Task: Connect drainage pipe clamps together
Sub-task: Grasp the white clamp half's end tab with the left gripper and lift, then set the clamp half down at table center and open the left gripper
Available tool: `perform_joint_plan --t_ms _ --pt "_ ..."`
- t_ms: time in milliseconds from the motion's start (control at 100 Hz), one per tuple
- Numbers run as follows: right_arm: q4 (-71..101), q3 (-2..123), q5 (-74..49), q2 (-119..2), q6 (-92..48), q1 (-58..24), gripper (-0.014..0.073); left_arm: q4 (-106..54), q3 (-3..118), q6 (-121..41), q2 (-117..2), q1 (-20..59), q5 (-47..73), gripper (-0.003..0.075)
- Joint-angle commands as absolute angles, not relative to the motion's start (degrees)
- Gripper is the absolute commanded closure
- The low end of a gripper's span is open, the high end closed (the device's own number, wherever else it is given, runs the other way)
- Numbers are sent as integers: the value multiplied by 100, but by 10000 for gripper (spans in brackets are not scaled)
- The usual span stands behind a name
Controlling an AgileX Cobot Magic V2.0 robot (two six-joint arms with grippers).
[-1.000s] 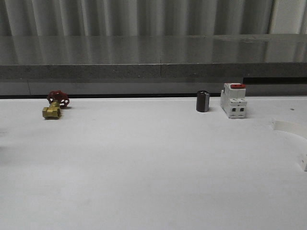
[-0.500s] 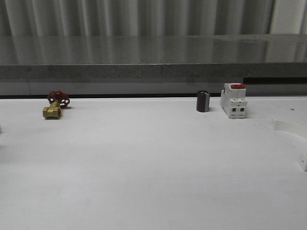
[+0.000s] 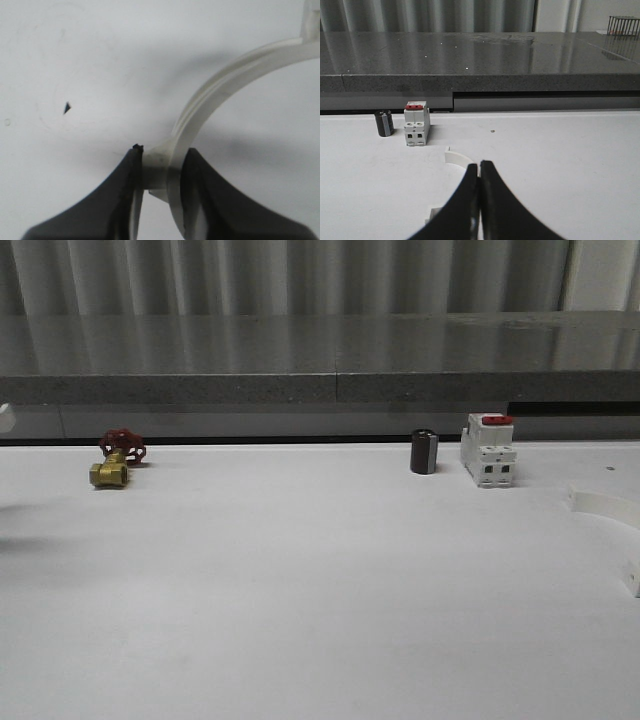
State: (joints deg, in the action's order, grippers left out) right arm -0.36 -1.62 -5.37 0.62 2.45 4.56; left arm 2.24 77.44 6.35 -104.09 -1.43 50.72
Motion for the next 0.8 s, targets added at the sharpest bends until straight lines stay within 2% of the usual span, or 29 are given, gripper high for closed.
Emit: perform_joint_plan --t_ms 0,270,580,790 --pt "-47 -70 -80 160 207 472 660 112 7876 782 -9972 252 4975 596" --pt "-47 -70 -80 160 207 472 660 0 7986 1425 -10194 1565 4742 596" --pt "-47 -70 -80 160 207 472 660 -42 9071 2378 -11006 2807 4893 596" --pt "-47 -70 -80 160 207 472 660 -222 9682 2379 -11661 3368 5063 596"
